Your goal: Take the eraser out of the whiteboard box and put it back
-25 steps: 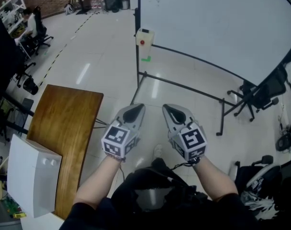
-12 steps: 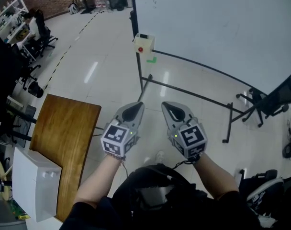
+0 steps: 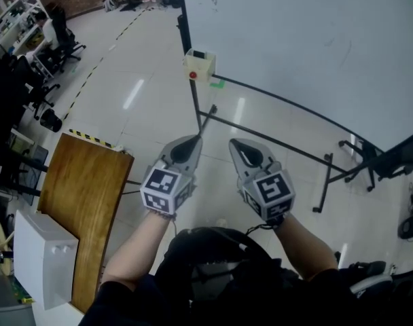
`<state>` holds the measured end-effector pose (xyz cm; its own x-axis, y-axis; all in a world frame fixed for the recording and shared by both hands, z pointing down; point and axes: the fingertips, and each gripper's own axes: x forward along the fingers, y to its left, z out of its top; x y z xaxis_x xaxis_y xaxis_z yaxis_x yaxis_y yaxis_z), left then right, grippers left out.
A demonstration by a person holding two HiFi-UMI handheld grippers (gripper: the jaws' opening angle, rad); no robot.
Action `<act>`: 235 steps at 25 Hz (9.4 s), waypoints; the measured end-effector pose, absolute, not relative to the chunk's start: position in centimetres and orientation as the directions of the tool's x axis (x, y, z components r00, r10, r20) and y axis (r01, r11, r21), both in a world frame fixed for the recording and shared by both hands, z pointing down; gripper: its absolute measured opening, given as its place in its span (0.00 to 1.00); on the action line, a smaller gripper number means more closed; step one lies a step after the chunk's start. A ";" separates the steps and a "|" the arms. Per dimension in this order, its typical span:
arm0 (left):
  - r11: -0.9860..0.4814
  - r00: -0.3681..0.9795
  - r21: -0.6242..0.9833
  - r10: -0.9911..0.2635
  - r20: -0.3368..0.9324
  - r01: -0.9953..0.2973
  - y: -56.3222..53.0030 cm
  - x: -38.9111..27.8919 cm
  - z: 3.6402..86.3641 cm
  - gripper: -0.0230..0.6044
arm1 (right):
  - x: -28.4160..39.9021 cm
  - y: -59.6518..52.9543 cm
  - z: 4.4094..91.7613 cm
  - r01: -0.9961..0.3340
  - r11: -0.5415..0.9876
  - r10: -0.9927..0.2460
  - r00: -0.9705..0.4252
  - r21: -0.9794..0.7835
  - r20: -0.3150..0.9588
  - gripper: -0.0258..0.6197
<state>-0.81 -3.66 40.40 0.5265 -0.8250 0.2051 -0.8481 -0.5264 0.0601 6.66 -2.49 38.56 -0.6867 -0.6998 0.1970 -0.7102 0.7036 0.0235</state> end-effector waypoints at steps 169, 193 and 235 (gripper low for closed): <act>-0.263 0.217 -0.123 -0.929 0.301 -0.957 -27.6 -4.6 39.1 0.44 | 6.9 -20.1 40.6 -0.736 0.677 -0.717 -0.656 0.009 0.235 0.08; -0.394 0.361 -0.075 -0.891 0.275 -0.916 -17.7 -9.5 38.3 0.44 | -1.1 -12.8 38.6 -0.784 0.619 -0.773 -0.597 0.052 0.215 0.08; -0.409 0.370 -0.136 -0.897 0.242 -0.902 -11.4 -7.9 37.7 0.44 | 2.1 -6.6 36.6 -0.815 0.574 -0.813 -0.558 0.072 0.167 0.08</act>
